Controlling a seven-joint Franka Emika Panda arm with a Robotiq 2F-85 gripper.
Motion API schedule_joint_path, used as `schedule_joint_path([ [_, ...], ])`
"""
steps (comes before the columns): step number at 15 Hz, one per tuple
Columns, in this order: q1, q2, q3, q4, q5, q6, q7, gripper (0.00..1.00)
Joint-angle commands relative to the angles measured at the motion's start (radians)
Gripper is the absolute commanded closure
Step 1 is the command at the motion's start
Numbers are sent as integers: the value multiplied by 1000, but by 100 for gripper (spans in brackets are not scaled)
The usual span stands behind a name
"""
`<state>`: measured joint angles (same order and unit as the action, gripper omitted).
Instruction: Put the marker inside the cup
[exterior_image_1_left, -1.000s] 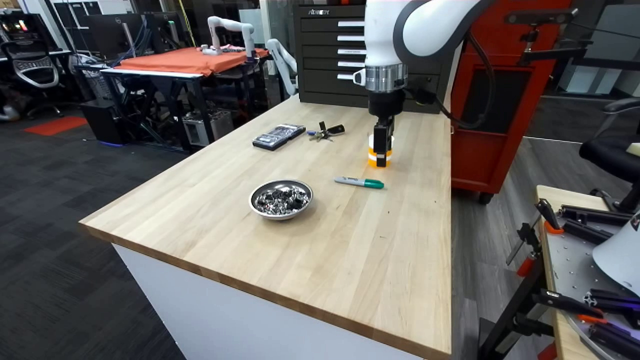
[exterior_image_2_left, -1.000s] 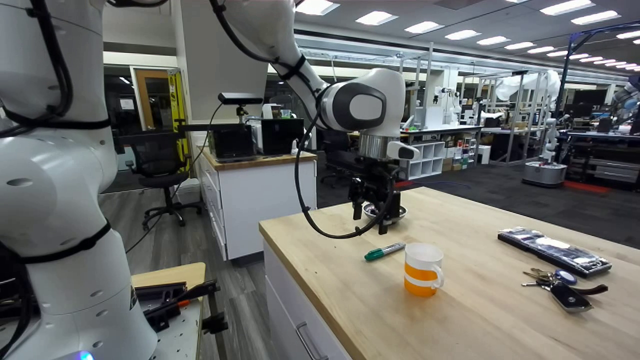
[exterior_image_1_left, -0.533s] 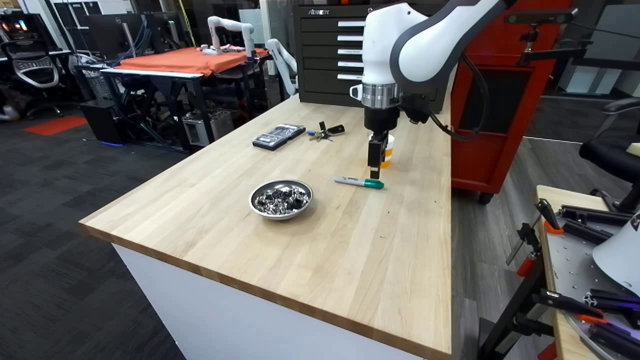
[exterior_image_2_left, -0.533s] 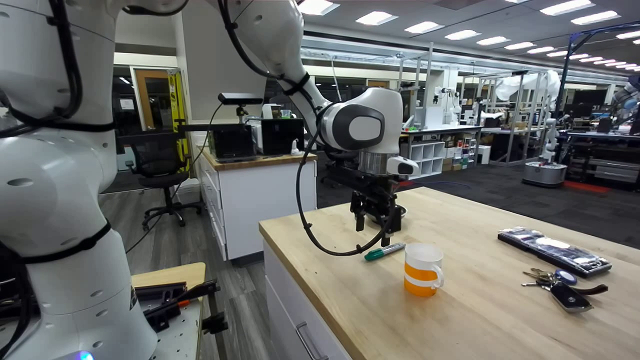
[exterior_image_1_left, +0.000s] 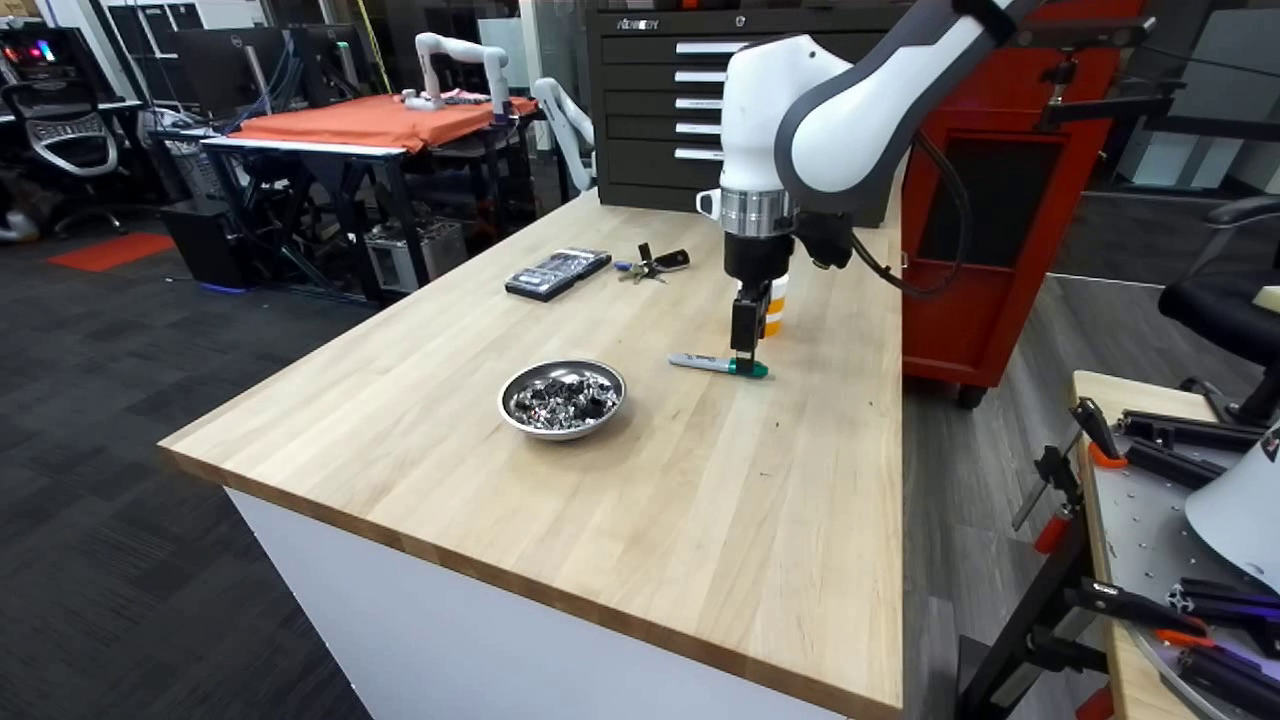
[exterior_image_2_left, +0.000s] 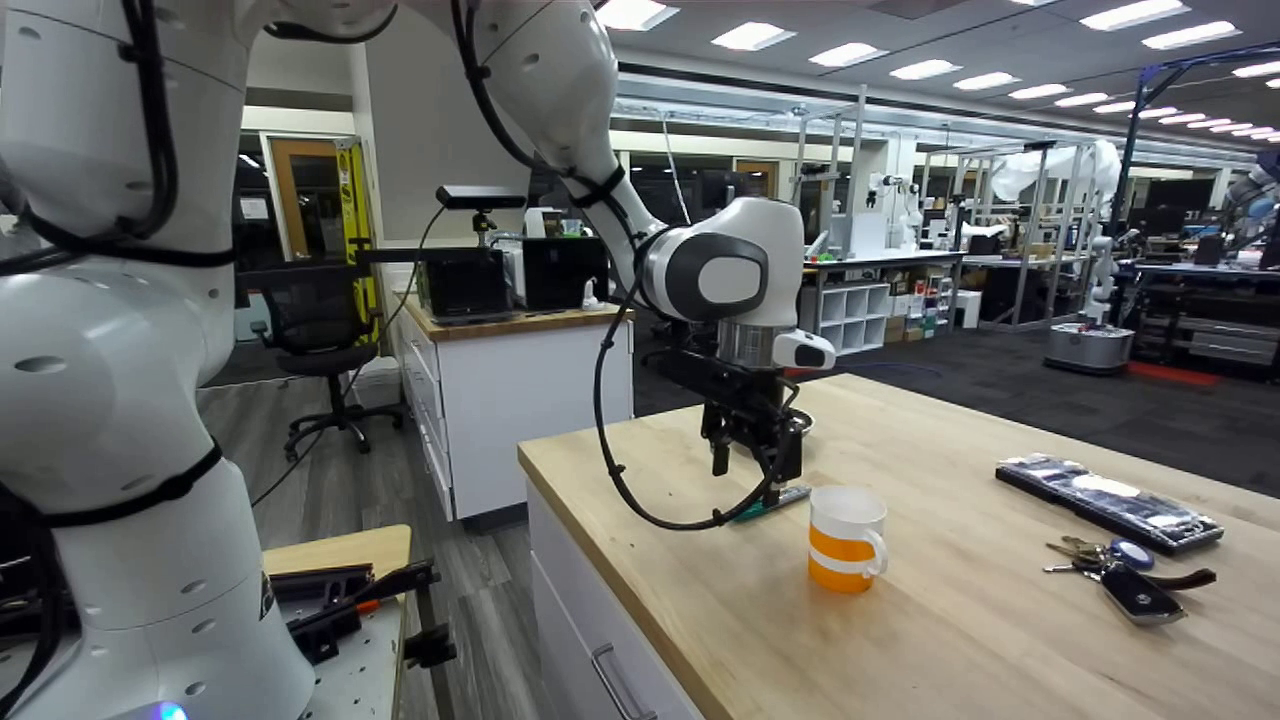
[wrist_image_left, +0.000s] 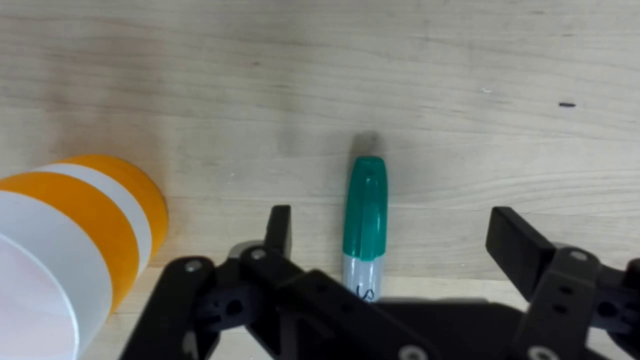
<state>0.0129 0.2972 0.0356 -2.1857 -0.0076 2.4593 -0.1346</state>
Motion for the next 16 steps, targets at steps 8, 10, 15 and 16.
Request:
schedule_joint_path([
  [8, -18, 37, 18, -7, 21, 71, -36, 41],
  [10, -22, 37, 16, -6, 18, 74, -41, 55],
  [15, -33, 35, 13, -4, 18, 84, -49, 87],
  [16, -37, 35, 13, -7, 21, 88, -49, 93],
])
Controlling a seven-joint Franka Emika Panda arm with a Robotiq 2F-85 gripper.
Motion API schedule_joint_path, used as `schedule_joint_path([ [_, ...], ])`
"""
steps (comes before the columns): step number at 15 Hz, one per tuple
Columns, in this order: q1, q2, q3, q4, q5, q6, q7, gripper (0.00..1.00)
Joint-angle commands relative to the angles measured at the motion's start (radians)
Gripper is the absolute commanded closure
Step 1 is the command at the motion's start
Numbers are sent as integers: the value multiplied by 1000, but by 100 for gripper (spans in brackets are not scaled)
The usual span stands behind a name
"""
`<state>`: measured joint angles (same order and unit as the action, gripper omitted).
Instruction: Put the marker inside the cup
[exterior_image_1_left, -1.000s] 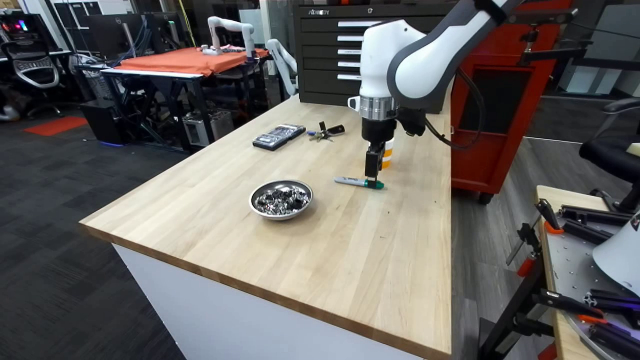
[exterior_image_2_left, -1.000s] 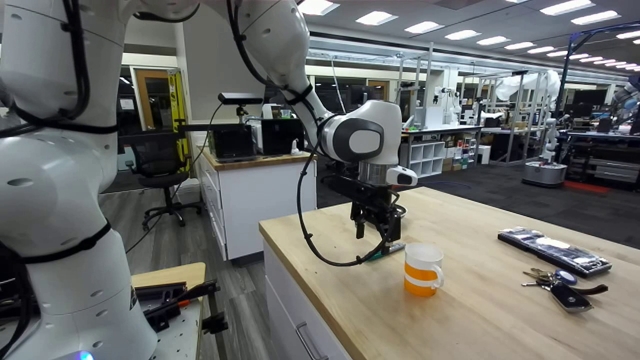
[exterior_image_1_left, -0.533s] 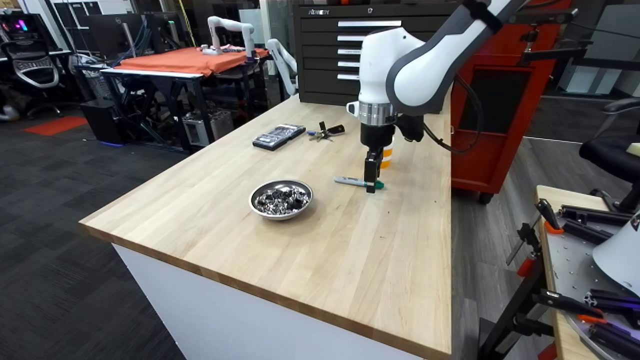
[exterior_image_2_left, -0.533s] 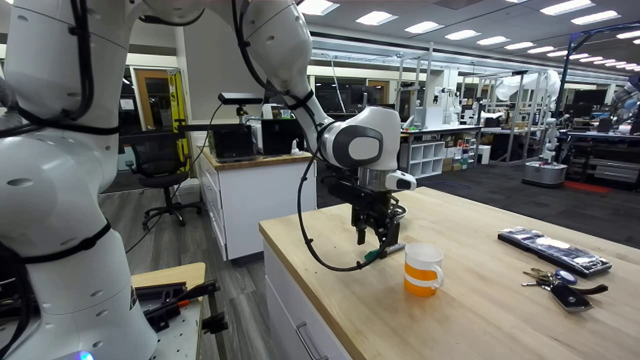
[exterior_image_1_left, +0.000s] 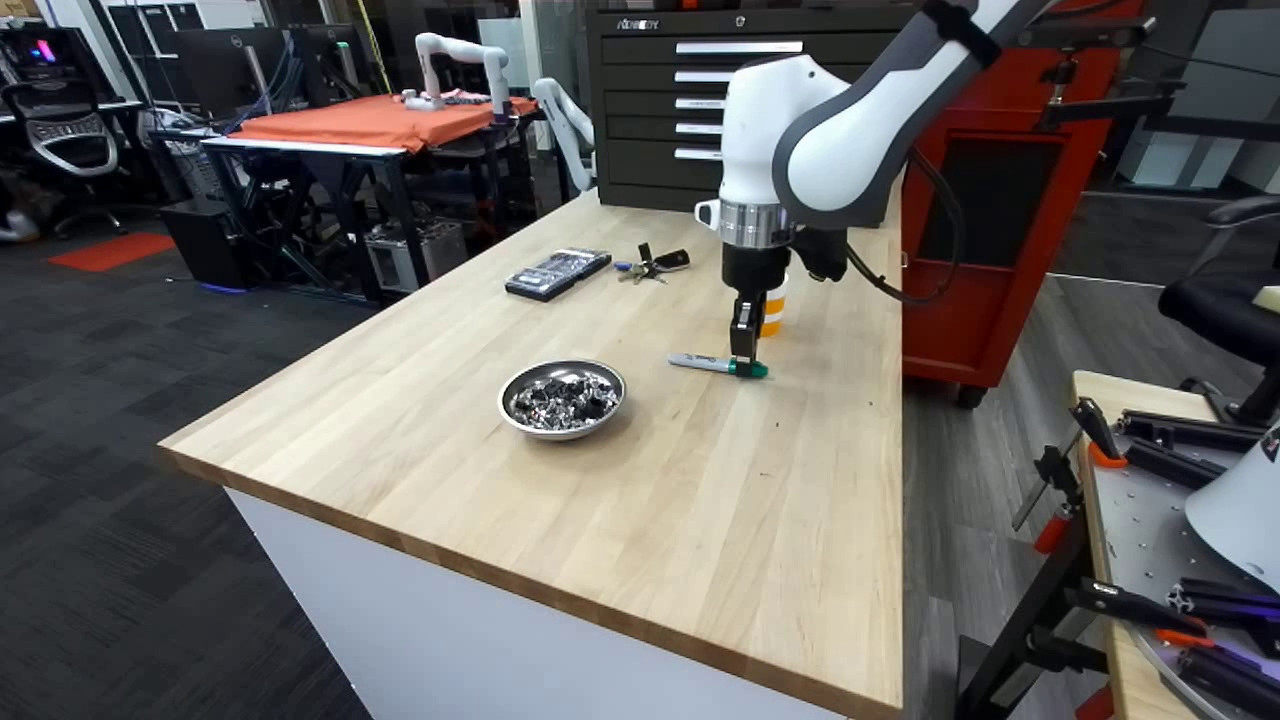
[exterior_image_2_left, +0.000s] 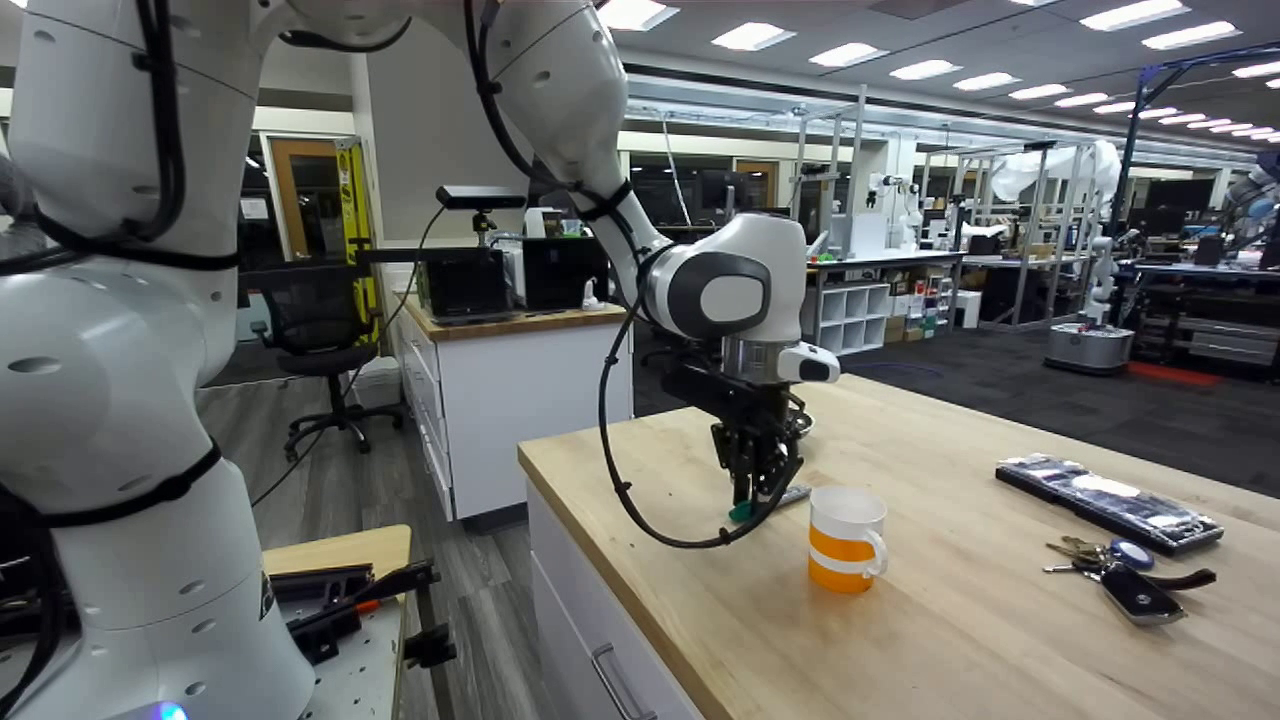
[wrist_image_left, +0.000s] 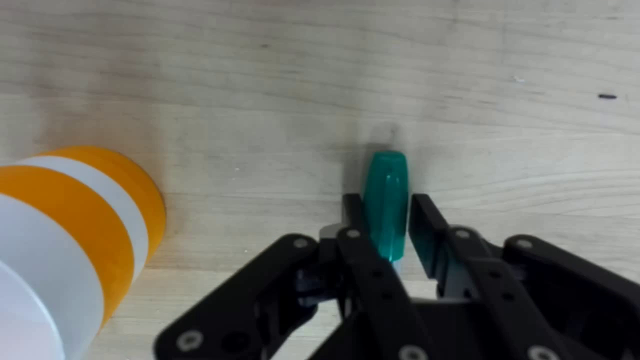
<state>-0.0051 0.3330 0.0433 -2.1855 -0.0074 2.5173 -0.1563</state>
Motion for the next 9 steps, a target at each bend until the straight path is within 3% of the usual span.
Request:
schedule_joint_path([
  [1, -23, -2, 7, -9, 26, 33, -31, 98],
  [2, -26, -2, 6, -11, 28, 34, -30, 94],
  [9, -41, -54, 10, 10, 36, -28, -48, 94],
])
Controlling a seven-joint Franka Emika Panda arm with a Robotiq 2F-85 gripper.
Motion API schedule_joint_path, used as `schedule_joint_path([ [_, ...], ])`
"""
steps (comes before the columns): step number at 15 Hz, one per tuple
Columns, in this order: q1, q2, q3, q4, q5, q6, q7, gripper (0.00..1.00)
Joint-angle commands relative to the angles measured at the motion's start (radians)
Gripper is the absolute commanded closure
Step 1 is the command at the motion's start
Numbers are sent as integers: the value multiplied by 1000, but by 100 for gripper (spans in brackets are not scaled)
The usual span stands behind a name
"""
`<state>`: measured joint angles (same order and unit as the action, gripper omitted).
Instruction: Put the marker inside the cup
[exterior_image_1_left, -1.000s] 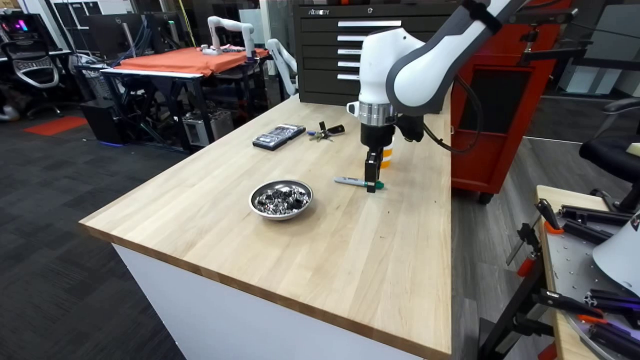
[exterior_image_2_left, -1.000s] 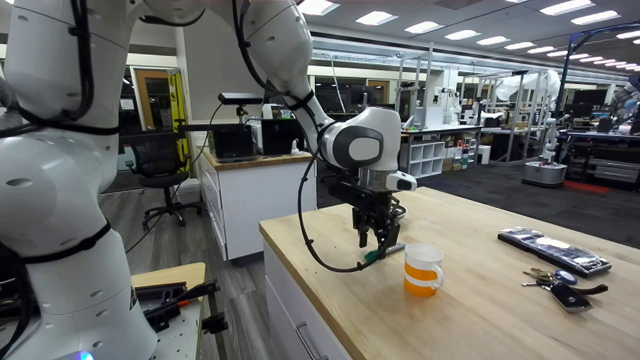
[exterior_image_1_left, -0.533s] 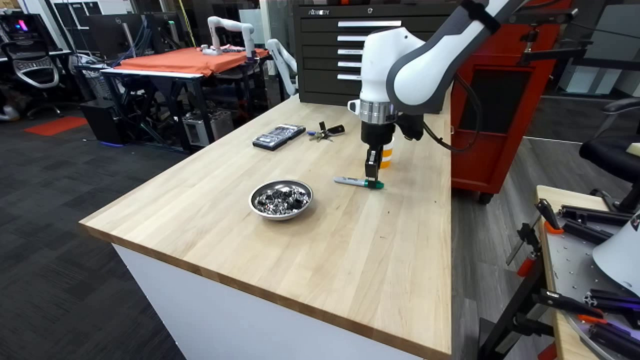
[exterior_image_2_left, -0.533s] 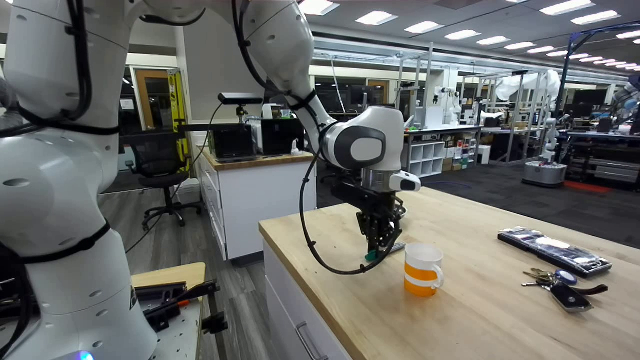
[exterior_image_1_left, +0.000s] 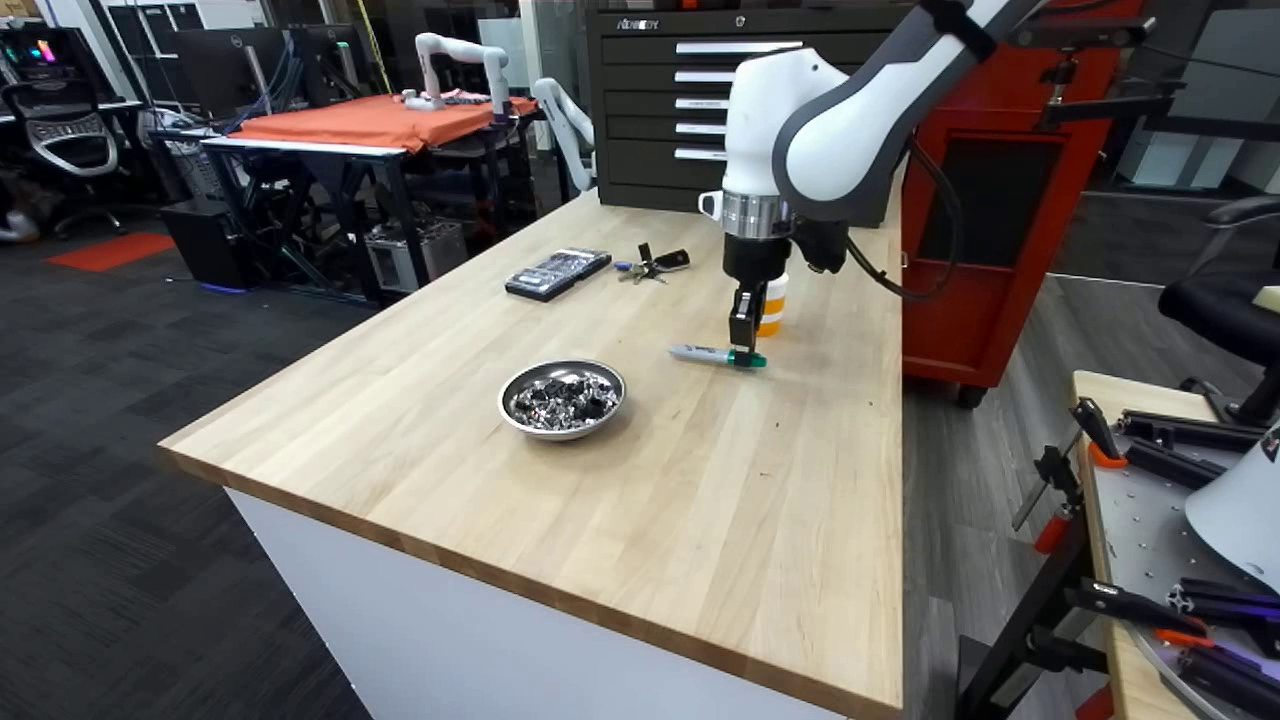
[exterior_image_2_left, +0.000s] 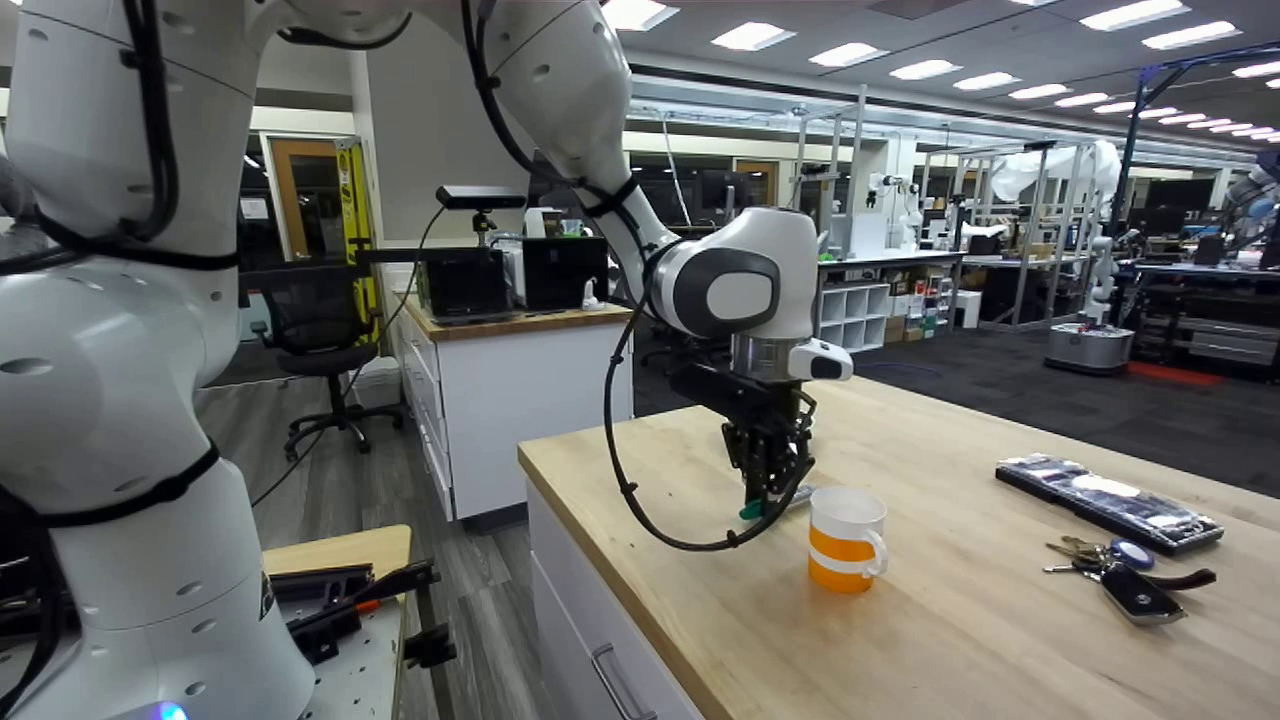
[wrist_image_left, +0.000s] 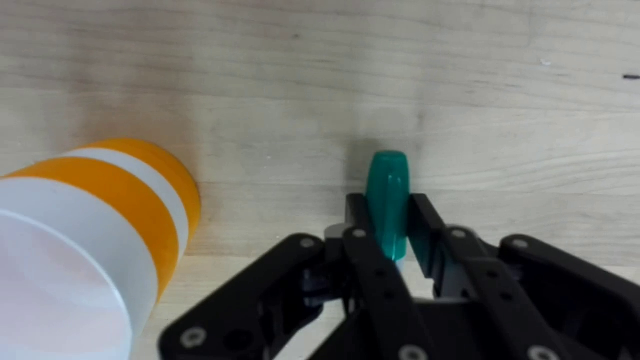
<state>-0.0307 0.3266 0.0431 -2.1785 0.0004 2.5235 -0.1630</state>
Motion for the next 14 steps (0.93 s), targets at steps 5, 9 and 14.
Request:
schedule_joint_path([
  [5, -22, -103, 2, 56, 23, -138, -89, 94],
  [9, -28, -155, -11, 122, 21, -309, -137, 94],
  [14, -33, -189, -46, 231, -20, -530, -176, 94],
])
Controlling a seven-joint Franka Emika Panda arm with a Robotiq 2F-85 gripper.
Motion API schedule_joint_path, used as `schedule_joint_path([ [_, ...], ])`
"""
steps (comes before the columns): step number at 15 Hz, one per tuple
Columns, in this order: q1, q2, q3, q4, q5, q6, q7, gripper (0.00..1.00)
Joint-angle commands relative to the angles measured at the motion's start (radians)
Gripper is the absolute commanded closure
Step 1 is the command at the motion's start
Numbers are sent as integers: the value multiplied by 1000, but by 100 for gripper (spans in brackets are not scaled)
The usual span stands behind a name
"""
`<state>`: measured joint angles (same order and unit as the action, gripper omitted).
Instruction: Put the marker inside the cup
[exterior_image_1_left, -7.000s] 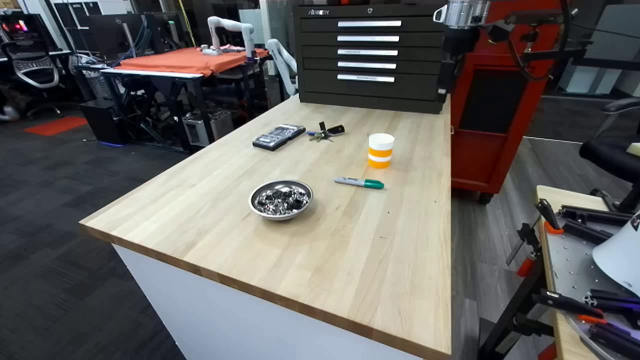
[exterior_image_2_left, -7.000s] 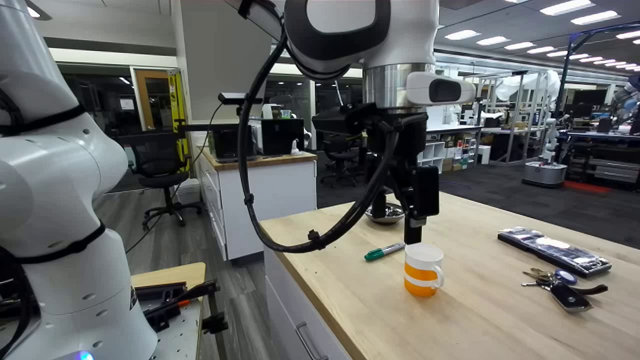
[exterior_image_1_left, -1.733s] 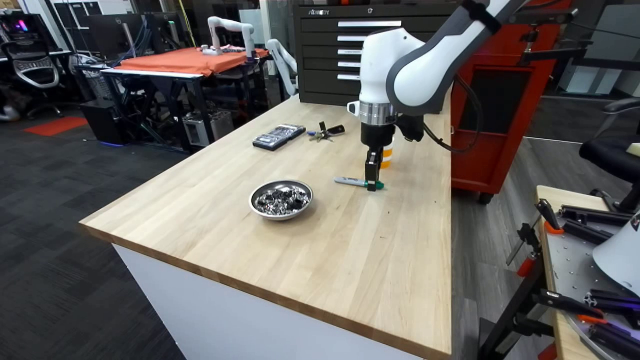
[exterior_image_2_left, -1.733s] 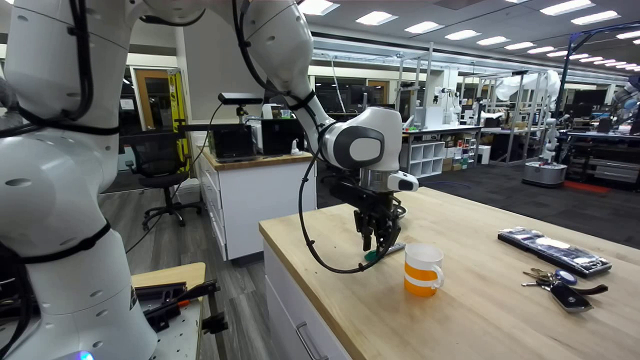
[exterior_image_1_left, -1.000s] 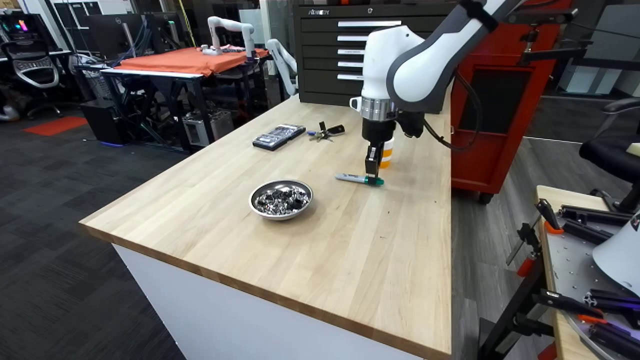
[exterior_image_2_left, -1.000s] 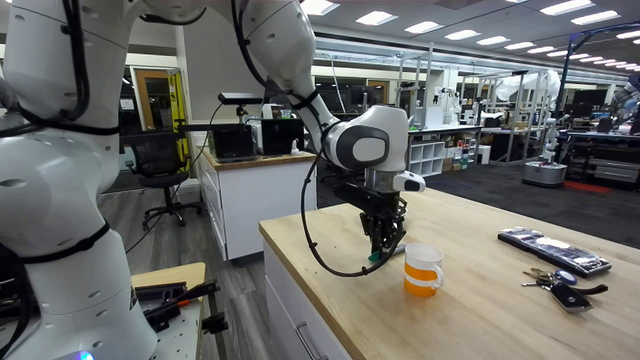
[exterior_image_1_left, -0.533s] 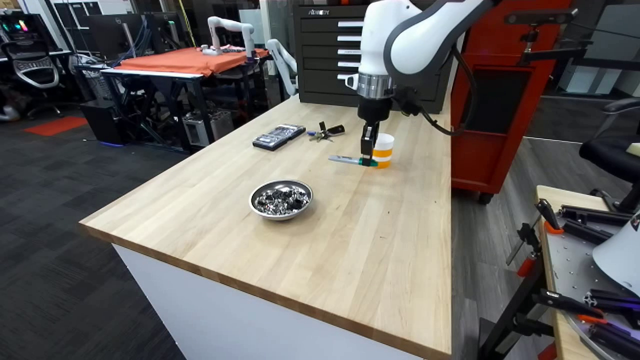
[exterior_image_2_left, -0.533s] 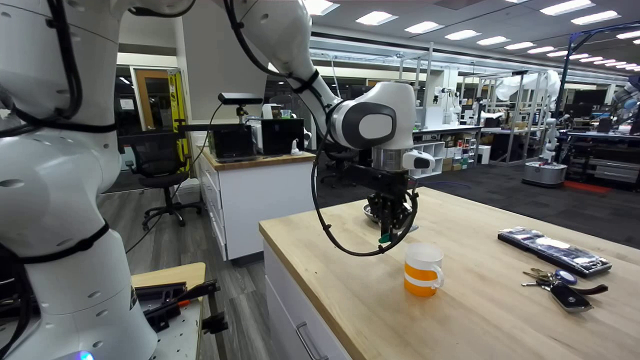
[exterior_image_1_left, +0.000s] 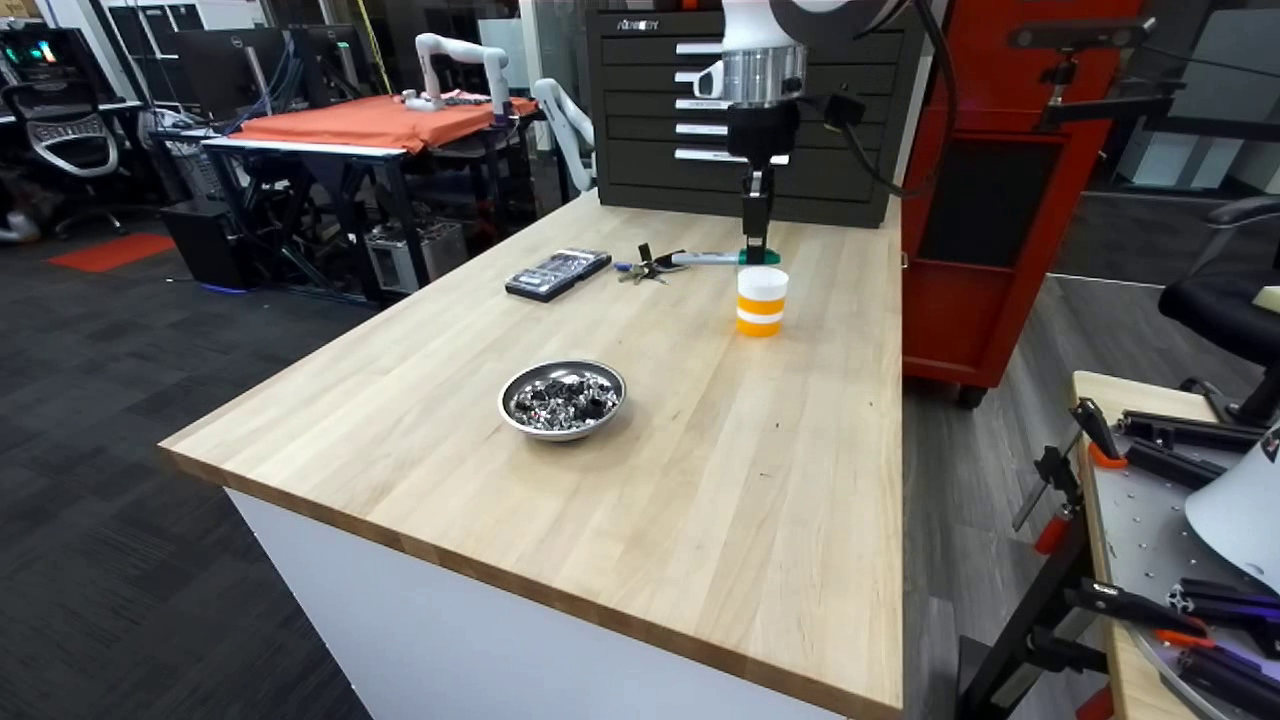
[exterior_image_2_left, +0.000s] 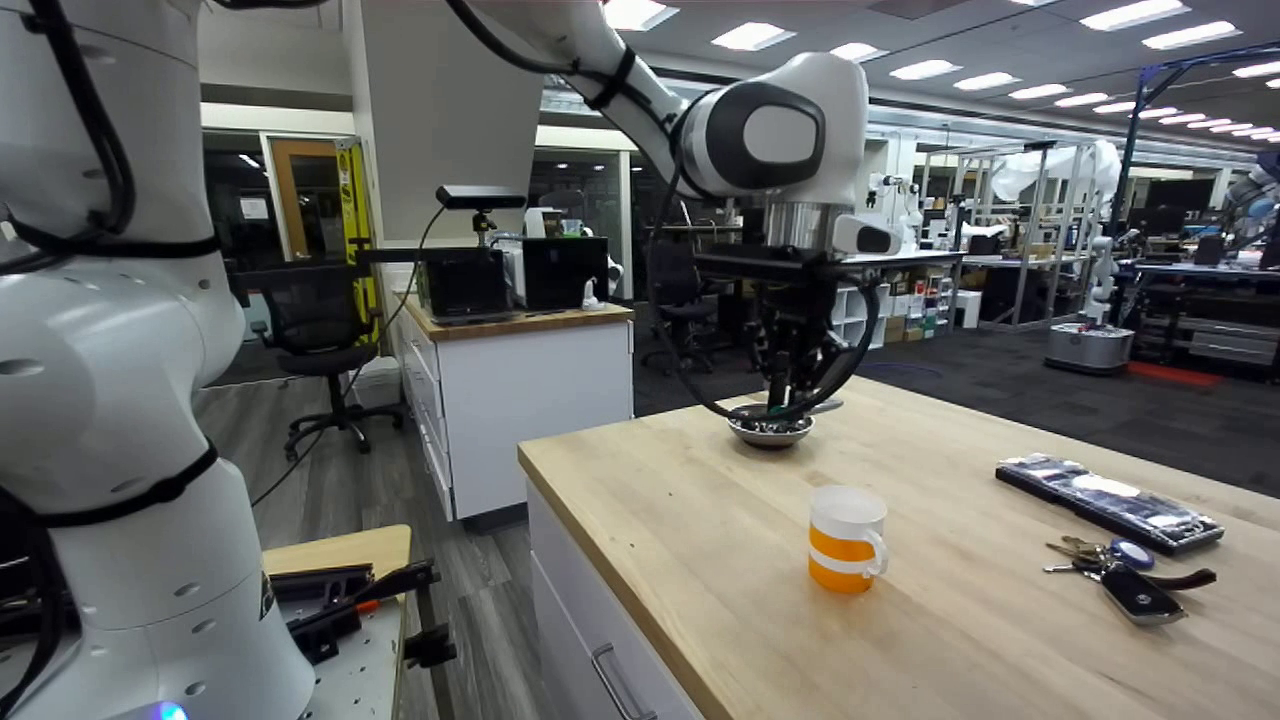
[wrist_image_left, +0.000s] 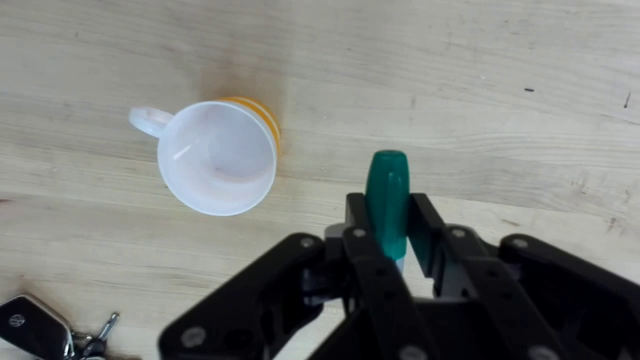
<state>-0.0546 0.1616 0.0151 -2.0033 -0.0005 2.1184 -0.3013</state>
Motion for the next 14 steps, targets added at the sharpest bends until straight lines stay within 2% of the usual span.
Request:
schedule_joint_path([
  [1, -14, -19, -27, 84, -24, -176, -51, 94],
  [7, -39, 41, -66, 217, -81, -417, -115, 94],
  [14, -52, 169, -71, 360, -149, -614, -183, 94],
])
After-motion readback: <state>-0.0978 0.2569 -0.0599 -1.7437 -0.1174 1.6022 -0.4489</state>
